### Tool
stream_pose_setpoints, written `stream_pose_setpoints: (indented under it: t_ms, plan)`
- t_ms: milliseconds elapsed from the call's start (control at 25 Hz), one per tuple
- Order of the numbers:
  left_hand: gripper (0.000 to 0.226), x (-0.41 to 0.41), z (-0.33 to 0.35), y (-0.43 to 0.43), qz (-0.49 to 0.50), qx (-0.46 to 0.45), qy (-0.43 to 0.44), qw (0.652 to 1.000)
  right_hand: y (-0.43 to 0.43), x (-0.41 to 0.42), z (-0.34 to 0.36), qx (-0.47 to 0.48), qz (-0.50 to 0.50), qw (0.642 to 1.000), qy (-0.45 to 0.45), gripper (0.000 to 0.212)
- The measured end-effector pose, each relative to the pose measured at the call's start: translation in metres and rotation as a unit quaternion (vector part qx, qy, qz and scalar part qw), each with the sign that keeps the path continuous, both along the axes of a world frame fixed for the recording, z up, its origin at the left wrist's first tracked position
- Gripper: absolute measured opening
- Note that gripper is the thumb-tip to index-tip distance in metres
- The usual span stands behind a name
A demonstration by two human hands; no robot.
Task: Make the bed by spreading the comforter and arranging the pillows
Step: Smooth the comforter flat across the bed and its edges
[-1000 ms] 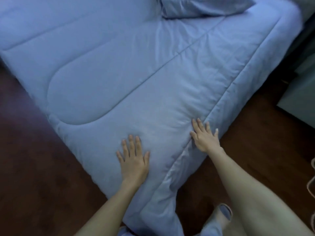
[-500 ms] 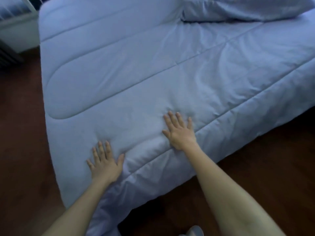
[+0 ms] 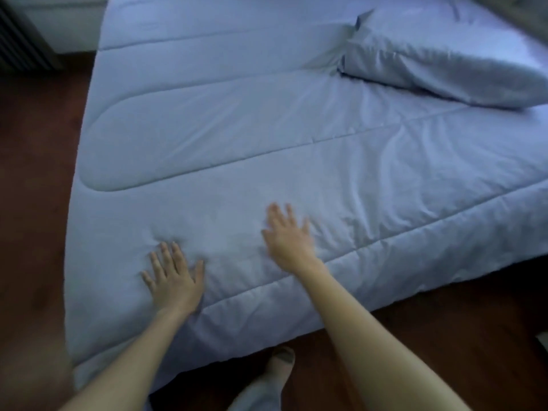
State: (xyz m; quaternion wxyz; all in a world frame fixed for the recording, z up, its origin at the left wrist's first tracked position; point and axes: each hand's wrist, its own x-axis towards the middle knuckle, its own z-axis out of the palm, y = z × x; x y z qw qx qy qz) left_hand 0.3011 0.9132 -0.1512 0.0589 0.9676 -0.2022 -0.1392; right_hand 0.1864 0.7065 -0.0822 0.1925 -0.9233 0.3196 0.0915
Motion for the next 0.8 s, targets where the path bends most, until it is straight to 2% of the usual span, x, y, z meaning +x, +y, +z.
stream_pose_setpoints:
  t_ms: [40,120,200,280,440,600,680,800]
  plan:
    - [0.078,-0.001,-0.001,-0.008,0.001,-0.021,-0.01,1.0,0.011,0.026,0.002,0.027,0.066,0.997,0.009,0.058]
    - [0.081,0.002,-0.007,-0.029,0.001,-0.048,-0.035,0.998,0.007,0.057,-0.009,0.049,0.125,0.991,0.025,0.058]
    - [0.079,0.008,-0.01,-0.056,0.02,-0.064,-0.053,0.996,-0.031,0.055,-0.031,0.034,0.121,0.991,0.033,0.06]
    - [0.075,0.009,-0.011,-0.086,0.023,-0.073,-0.067,0.995,-0.09,0.031,-0.049,-0.03,0.099,0.994,0.024,0.065]
    - [0.067,-0.013,-0.011,-0.164,-0.054,-0.077,-0.077,0.993,-0.224,-0.056,-0.054,-0.071,-0.077,0.993,0.056,0.059]
    - [0.067,-0.063,-0.003,-0.241,-0.16,-0.079,-0.044,0.983,-0.308,-0.144,-0.044,-0.05,-0.2,0.973,0.105,0.06]
    - [0.069,-0.086,0.005,-0.272,-0.215,-0.097,-0.042,0.971,-0.332,-0.157,-0.04,-0.024,-0.281,0.952,0.122,0.061]
    - [0.066,-0.109,0.022,-0.336,-0.331,-0.123,-0.041,0.935,-0.361,-0.14,-0.027,-0.017,-0.407,0.909,0.09,0.059]
